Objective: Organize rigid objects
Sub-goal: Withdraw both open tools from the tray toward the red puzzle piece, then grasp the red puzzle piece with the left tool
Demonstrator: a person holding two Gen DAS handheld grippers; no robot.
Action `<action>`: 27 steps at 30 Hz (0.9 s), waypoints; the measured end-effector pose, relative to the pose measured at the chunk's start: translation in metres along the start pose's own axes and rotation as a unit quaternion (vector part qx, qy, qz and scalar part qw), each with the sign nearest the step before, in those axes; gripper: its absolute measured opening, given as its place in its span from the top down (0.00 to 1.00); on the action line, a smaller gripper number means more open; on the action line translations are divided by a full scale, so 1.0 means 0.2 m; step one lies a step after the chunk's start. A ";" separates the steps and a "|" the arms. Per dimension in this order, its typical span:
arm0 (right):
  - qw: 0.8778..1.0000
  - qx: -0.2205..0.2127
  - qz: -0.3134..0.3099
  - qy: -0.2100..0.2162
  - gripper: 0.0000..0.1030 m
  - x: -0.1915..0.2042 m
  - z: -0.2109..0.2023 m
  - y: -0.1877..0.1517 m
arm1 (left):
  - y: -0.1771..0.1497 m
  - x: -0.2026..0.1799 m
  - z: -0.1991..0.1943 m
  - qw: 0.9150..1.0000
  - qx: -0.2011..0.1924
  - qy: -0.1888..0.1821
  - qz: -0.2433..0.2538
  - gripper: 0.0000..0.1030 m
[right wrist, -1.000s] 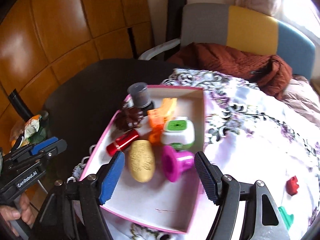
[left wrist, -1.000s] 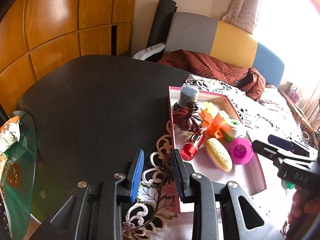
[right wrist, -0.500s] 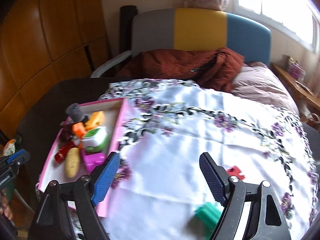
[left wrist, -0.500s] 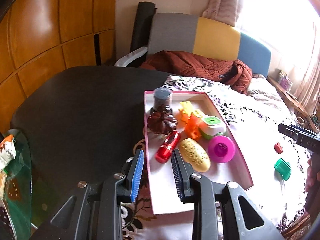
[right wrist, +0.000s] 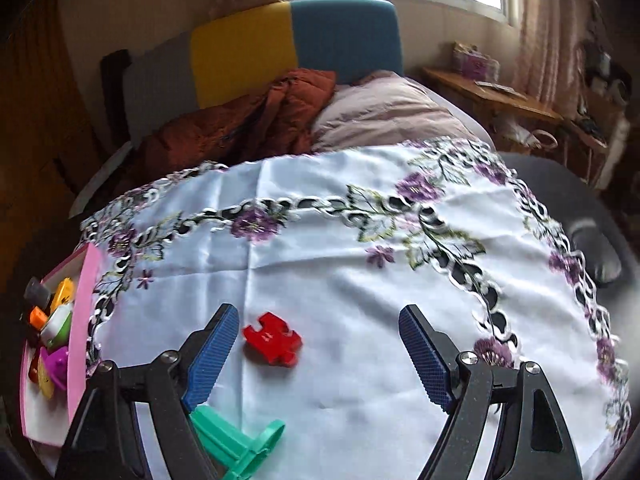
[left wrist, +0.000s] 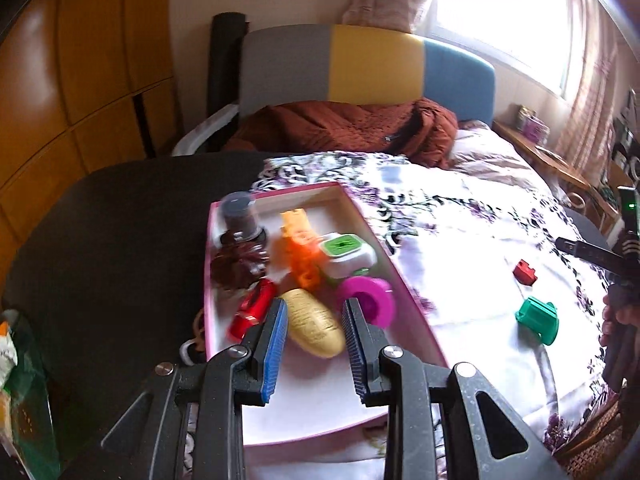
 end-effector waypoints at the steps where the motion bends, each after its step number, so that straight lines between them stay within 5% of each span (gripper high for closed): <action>1: 1.000 0.001 0.015 0.001 0.20 -0.03 0.00 0.01 | 0.01 -0.03 0.01 1.000 0.000 -0.002 0.005 0.73; 27: 0.990 -0.017 0.139 0.006 0.15 -0.25 -0.05 0.08 | 0.21 -0.65 0.26 0.989 0.030 -0.088 0.116 0.73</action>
Point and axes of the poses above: each gripper's, at about its wrist camera, not at the fingertips, and z roughly the way its jaws point, x to its left, y to its top, the point moved 2 cm from there along z, roughly the way its jaws point, and after that the axes turned 8 degrees about z, right-handed, at the moved point
